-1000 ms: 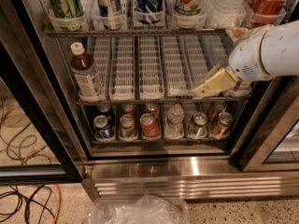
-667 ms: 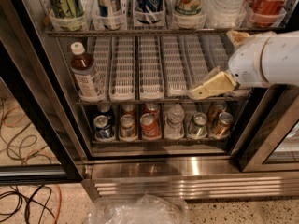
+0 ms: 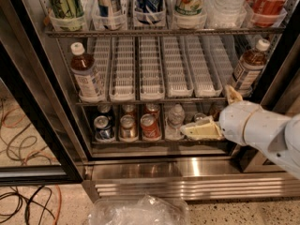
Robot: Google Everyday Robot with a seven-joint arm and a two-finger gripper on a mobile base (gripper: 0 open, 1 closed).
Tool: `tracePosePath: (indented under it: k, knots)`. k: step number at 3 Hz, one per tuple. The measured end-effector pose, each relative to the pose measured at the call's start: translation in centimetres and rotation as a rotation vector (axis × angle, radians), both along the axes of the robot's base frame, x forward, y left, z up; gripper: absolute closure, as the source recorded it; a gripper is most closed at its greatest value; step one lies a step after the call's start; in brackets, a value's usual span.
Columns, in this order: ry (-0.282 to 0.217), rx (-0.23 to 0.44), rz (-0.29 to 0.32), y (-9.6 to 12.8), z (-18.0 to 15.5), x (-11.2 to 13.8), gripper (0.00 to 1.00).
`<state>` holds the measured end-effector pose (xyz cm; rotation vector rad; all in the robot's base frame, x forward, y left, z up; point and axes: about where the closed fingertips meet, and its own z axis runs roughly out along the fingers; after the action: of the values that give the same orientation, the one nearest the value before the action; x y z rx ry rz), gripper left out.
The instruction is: Pick water bottle from top shelf of fridge
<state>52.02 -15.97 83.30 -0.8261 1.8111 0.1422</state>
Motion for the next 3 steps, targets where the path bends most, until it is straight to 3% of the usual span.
tracePosePath:
  k: [1,2,3]
  knots:
    - [-0.024,0.081,-0.075,-1.73,-1.51,0.71,0.0]
    - [-0.024,0.082,-0.075,-1.73,-1.51,0.71,0.0]
    - [-0.048,0.155,-0.077,-1.61,-1.2,0.81,0.0]
